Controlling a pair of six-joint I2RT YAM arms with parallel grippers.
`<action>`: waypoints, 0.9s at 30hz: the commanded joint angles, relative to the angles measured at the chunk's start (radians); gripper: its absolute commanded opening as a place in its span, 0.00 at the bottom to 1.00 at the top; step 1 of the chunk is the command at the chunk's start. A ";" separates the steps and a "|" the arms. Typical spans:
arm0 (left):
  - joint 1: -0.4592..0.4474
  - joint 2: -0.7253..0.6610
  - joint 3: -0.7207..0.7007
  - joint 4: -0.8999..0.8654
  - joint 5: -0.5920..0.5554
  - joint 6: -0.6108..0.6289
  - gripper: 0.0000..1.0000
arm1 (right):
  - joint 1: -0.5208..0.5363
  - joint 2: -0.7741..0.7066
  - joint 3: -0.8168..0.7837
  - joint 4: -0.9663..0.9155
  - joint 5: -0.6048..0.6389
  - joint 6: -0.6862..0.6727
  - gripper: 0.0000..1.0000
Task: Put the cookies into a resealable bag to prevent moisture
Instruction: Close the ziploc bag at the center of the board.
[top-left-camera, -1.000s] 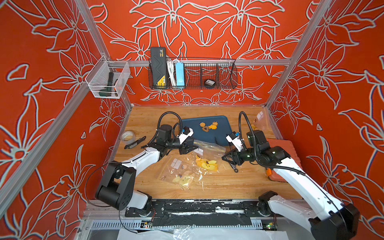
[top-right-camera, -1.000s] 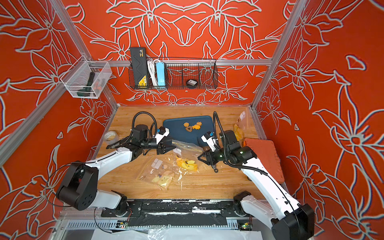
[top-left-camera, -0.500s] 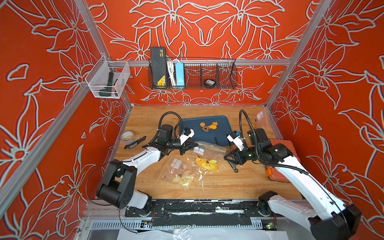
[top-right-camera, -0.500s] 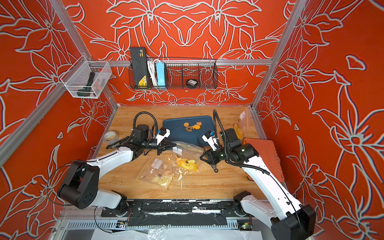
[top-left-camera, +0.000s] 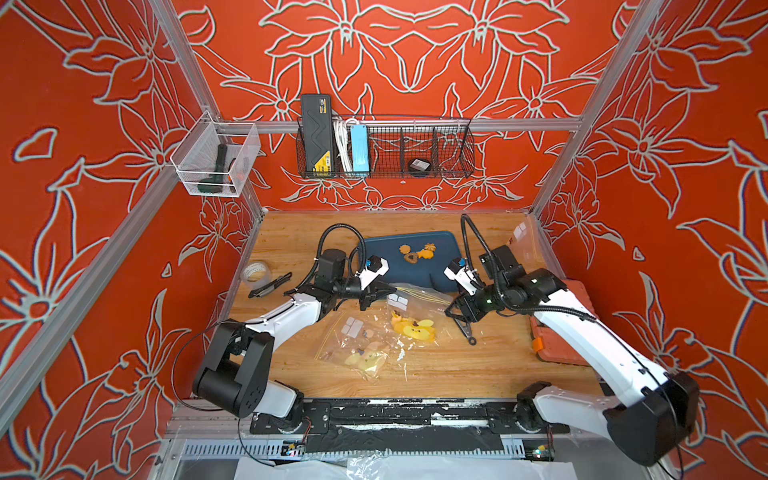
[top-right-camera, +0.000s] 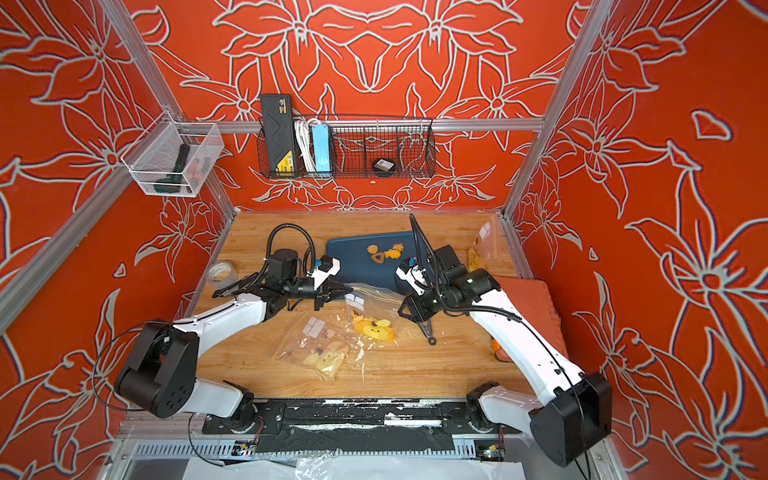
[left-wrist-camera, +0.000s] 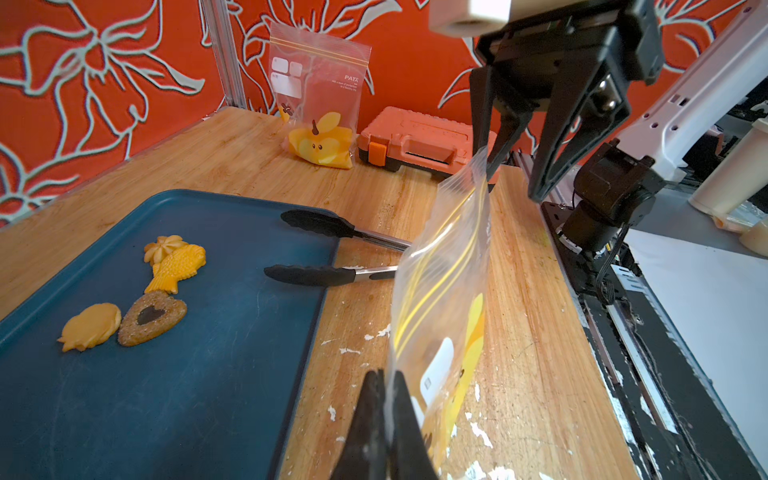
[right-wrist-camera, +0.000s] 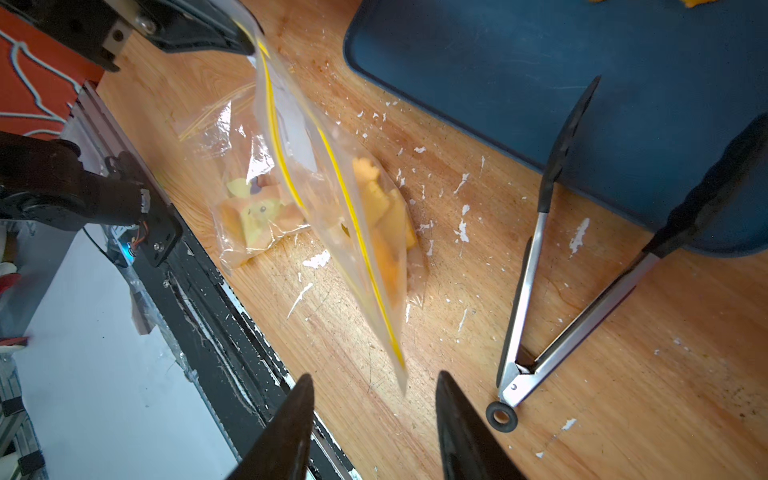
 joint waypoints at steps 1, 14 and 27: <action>-0.003 -0.009 0.017 -0.025 0.019 0.031 0.00 | 0.009 0.015 0.016 0.057 -0.013 -0.051 0.46; -0.003 -0.012 0.022 -0.032 0.016 0.036 0.00 | 0.009 0.022 0.029 0.030 0.007 -0.080 0.24; -0.003 -0.027 0.023 -0.023 0.031 0.031 0.00 | 0.031 0.056 0.057 0.044 0.016 -0.111 0.34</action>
